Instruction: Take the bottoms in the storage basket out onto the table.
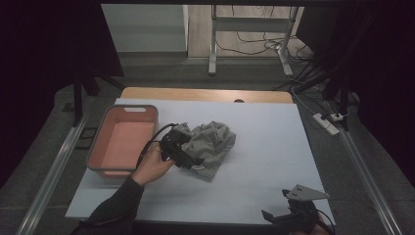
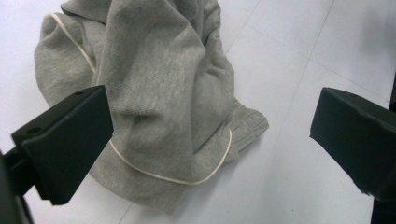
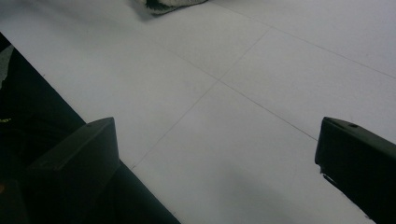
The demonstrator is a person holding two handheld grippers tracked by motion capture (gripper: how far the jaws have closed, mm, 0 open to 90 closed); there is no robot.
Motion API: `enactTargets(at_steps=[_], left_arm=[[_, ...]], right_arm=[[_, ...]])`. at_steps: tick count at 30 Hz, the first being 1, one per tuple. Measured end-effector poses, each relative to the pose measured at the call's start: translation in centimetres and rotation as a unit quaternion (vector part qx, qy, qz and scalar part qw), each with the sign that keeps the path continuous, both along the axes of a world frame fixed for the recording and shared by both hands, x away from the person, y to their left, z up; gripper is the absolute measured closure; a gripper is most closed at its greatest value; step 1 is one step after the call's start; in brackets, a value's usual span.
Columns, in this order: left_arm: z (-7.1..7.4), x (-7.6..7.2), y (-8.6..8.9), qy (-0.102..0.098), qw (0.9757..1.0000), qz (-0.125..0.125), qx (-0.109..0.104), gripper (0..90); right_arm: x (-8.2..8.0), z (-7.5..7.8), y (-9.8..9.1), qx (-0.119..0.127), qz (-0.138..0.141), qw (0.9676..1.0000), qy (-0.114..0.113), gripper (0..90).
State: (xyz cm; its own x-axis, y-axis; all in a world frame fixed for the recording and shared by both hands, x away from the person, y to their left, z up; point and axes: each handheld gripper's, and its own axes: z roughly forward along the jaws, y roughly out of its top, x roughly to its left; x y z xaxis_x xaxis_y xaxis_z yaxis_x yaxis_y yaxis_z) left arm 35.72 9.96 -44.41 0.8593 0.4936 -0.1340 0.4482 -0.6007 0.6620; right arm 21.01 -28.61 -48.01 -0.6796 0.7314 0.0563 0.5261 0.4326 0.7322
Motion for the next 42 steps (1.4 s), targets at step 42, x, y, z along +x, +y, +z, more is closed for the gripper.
enactTargets(at_steps=[42], left_arm=[[0.9,-2.5,2.1,0.001,0.9995,-0.008,-0.029,0.0]], right_arm=[[0.0,0.0,0.1,-0.002,0.000,1.0000,0.002,0.0]])
